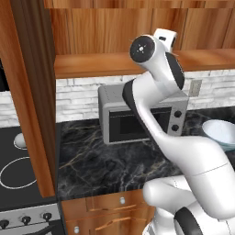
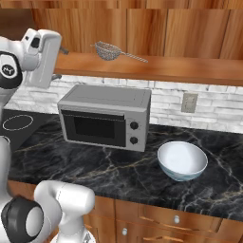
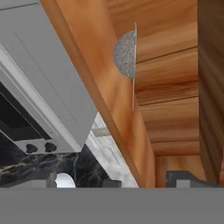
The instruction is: Open the cabinet and setup a tea strainer by placing it in the bowl upright.
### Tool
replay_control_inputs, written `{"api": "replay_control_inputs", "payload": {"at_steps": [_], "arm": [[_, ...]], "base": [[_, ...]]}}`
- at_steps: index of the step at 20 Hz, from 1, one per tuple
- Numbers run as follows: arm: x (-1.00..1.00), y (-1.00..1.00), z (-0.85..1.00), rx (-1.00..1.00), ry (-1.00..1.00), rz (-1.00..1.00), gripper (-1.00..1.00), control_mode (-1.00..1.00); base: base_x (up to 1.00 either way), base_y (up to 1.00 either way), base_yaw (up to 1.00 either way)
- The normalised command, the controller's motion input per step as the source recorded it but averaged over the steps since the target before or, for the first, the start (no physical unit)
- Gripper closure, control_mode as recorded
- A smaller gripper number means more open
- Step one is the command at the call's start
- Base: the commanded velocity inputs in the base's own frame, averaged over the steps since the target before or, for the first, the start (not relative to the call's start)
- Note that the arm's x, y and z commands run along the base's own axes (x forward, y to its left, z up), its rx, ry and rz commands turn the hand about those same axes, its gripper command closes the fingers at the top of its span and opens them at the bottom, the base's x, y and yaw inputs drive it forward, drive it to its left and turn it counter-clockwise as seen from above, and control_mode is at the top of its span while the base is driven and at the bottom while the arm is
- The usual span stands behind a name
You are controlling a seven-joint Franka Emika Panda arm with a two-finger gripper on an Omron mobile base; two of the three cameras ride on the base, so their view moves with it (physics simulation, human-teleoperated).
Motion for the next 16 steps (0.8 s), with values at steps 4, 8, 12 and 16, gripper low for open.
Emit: {"api": "replay_control_inputs", "payload": {"at_steps": [4,8,12,16], "arm": [[0.43,0.0,0.02,0.0,0.05,0.0,-1.0,-1.0],[0.49,0.0,0.03,0.0,0.06,0.0,-1.0,-1.0],[0.54,0.0,0.0,0.0,0.01,0.0,-1.0,-1.0],[0.57,0.0,0.0,0.0,-0.01,0.0,-1.0,-1.0]], "base": [[0.0,0.0,0.0],[0.0,0.0,0.0],[0.0,0.0,0.0],[0.0,0.0,0.0]]}}
